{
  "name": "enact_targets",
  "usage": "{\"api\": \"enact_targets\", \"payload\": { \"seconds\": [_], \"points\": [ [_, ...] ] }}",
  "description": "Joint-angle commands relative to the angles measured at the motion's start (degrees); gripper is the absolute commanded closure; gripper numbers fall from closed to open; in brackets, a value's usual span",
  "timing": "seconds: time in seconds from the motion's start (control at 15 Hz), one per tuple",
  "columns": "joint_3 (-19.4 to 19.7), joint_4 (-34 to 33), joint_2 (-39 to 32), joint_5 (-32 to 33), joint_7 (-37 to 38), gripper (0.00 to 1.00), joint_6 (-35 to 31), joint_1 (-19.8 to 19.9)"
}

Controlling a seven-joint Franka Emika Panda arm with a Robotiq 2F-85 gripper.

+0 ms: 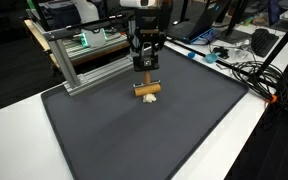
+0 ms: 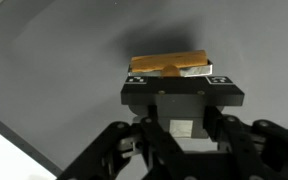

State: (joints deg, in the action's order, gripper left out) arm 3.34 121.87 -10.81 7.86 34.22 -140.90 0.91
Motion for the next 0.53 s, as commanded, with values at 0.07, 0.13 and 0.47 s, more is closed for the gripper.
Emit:
{"api": "enact_targets", "payload": {
  "seconds": [0.07,0.13,0.47],
  "points": [
    [1.29,-2.50,-1.21,0.91,1.34,0.78,-0.10,-1.32],
    [1.34,-3.18,-1.89,0.88,1.28,0.78,0.07,-1.40],
    [1.77,-6.57,-5.48,0.00,0.80,0.78,0.65,-1.43]
  ]
}}
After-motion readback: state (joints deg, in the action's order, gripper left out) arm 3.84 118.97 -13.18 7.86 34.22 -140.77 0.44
